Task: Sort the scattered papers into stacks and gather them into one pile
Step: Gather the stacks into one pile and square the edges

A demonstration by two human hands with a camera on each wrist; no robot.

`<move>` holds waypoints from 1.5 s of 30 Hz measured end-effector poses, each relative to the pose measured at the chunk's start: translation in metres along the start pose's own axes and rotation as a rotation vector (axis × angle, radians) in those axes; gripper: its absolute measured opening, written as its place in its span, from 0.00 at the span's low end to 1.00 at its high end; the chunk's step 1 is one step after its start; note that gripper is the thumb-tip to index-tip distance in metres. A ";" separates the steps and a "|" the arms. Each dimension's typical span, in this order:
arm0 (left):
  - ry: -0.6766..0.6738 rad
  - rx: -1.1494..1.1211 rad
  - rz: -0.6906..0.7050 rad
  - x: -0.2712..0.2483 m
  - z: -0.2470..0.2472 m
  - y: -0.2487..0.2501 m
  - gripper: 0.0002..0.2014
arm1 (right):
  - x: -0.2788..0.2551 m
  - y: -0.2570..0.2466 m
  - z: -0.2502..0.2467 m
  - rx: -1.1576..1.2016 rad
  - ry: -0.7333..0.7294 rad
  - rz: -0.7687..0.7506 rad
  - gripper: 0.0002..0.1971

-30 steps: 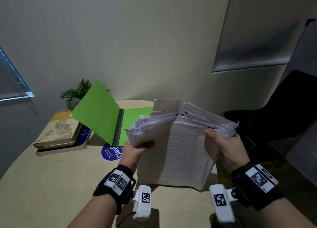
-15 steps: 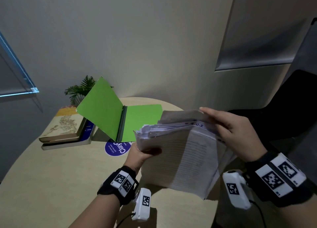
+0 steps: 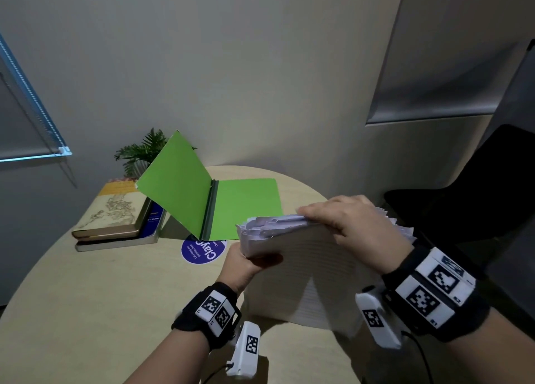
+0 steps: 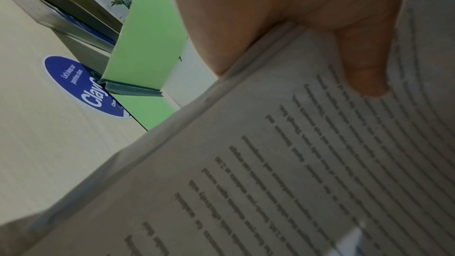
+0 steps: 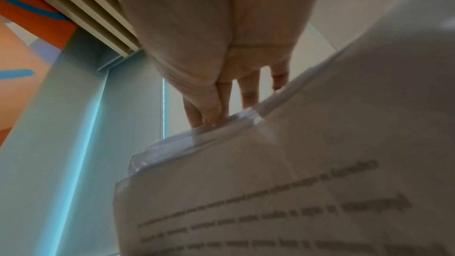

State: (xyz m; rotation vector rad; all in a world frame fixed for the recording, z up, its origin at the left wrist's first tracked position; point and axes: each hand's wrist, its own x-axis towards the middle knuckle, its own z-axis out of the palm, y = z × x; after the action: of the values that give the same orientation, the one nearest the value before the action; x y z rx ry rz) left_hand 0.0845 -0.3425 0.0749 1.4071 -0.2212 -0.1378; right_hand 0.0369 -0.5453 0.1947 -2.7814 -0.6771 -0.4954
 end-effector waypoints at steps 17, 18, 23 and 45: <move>0.049 -0.075 -0.025 0.002 -0.001 -0.003 0.21 | -0.045 0.067 -0.004 0.421 0.068 0.570 0.17; 0.072 -0.073 -0.028 0.001 -0.002 -0.005 0.24 | -0.051 0.073 0.008 0.720 0.126 0.627 0.21; 0.178 -0.100 -0.123 0.002 -0.005 -0.024 0.27 | -0.067 0.066 0.095 1.314 0.124 0.945 0.23; 0.186 -0.081 0.067 0.019 -0.011 -0.007 0.46 | -0.009 0.046 0.055 1.080 0.680 0.601 0.04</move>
State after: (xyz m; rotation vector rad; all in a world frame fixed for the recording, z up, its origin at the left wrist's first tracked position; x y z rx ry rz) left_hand 0.1060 -0.3371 0.0676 1.3209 -0.1078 0.0392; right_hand 0.0659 -0.5721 0.1346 -1.5180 0.0882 -0.6247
